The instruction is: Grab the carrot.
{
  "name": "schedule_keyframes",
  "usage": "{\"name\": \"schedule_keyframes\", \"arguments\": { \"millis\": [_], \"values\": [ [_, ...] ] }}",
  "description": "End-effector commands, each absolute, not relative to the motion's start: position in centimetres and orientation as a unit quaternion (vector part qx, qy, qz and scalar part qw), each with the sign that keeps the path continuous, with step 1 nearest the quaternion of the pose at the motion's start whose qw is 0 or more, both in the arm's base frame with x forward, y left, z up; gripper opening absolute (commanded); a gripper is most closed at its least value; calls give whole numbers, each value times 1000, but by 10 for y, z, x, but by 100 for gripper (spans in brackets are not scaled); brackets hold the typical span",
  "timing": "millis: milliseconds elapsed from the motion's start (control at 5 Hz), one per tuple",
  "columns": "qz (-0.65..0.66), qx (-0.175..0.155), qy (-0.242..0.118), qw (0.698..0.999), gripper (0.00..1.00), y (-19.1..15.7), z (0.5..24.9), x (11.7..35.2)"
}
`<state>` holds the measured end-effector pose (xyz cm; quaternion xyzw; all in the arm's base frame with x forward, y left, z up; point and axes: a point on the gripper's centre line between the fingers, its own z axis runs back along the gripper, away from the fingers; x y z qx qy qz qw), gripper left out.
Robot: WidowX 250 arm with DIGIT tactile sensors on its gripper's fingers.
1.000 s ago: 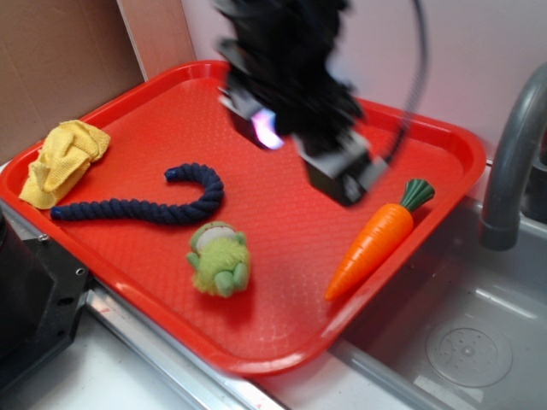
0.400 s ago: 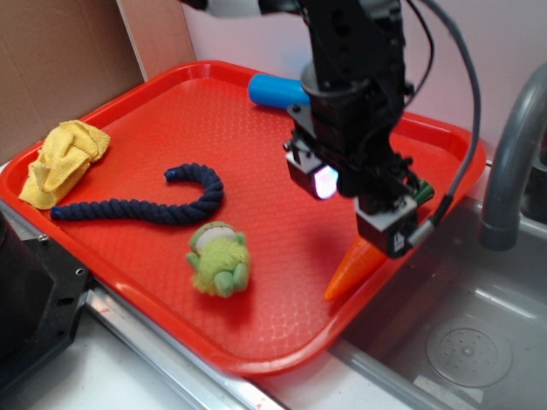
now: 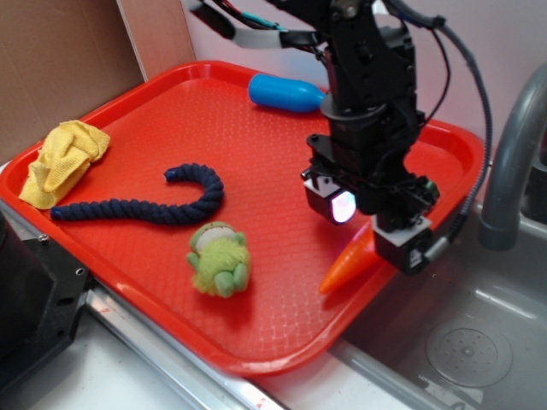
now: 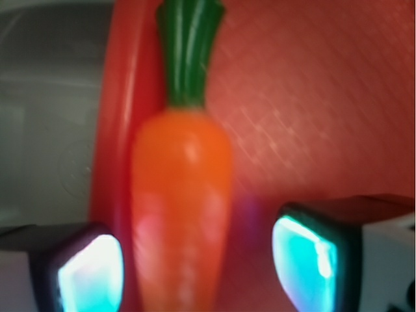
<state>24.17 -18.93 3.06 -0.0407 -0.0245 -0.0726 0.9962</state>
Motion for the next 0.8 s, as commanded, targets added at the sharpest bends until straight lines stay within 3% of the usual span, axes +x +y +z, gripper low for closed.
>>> {"name": "schedule_keyframes", "arguments": {
  "millis": [0, 200, 400, 600],
  "values": [
    [-87, -48, 9, 995, 100, -150, 34, 213],
    [-87, -29, 33, 995, 100, -133, 42, 200],
    [-81, -23, 27, 996, 100, -126, 56, 190],
    [-100, -15, 22, 995, 100, -132, 64, 194]
  ]
}}
